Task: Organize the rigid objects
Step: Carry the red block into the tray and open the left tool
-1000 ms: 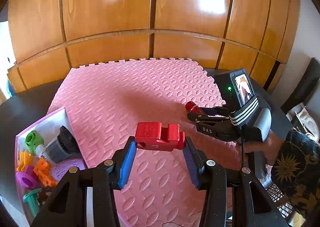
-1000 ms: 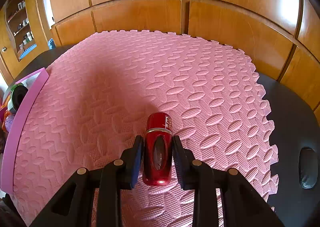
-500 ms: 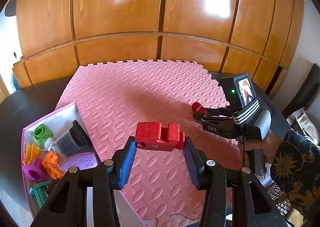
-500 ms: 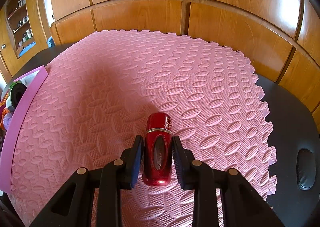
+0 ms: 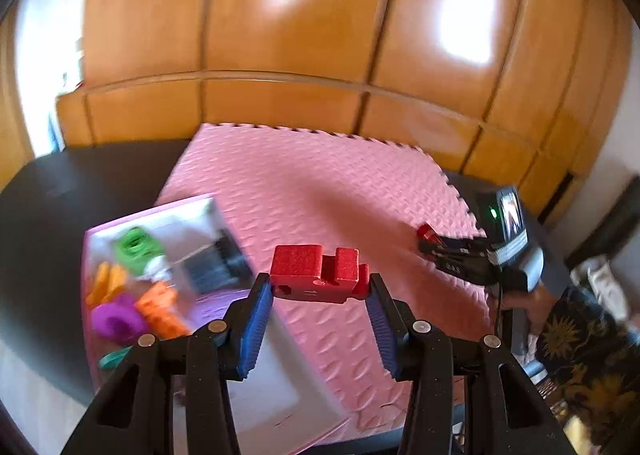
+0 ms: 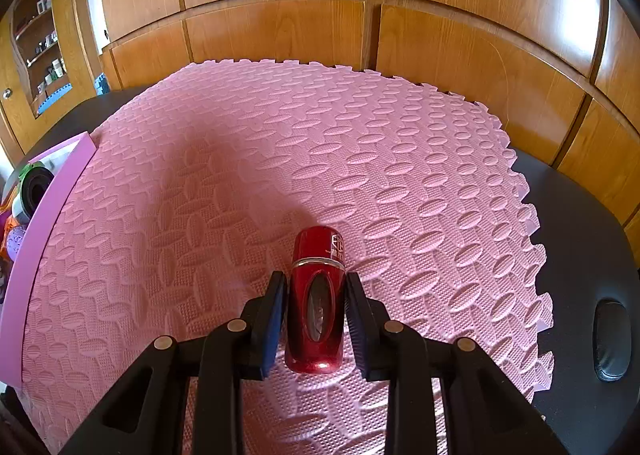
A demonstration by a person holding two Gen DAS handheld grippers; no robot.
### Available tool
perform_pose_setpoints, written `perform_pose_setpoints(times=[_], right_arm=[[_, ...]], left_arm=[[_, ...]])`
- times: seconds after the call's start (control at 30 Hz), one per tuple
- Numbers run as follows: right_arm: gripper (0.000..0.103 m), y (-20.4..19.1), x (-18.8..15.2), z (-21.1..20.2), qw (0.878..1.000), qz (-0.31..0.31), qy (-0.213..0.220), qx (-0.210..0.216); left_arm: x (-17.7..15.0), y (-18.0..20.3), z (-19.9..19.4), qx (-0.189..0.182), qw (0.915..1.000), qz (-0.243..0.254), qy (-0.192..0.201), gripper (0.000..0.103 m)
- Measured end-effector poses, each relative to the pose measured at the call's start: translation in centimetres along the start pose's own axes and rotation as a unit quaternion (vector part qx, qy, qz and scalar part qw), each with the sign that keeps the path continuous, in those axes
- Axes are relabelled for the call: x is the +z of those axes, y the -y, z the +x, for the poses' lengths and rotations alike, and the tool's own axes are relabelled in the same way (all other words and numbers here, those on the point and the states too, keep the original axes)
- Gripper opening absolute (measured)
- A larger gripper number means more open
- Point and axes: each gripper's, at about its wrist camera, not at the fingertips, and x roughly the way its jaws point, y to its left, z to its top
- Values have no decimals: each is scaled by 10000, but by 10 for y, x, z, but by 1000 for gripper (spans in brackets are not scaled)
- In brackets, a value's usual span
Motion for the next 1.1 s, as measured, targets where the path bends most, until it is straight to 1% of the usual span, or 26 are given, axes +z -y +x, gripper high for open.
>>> perform_pose_setpoints(times=[0.1,0.2,0.27,0.37,0.5,0.57,0.7,0.8,1.1], right_arm=[[28,1,0,0,10000,-6,-13,8],[28,0,0,0,10000,-11,-13,6],[28,1,0,0,10000,-18,-13,15],[28,1,1,1,10000,-42,-11,9],[28,1,2,1,10000,-52,-11,8],[28,0,1,1,10000,-48,-7,12],[28,0,1,1,10000,-49,-5,6],[28,1,1,1,10000,-41,-7,17],[28,2,1,1,10000,-46,-9,7]], left_arm=[[-1,-32,-22,106,9994,-318,112,48],[-7,-62,-41,231,9978,-603,128,48],[-13,-79,-53,387,9961,-773,168,48],[-24,-95,-61,527,9946,-877,150,48],[-48,-105,-58,483,9956,-782,-200,48],[-66,-103,-47,408,9951,-751,-497,48],[-86,-95,-26,253,9924,-785,-911,48],[-92,-92,-16,248,9901,-774,-1142,48],[-102,-93,7,243,9830,-806,-1630,48]])
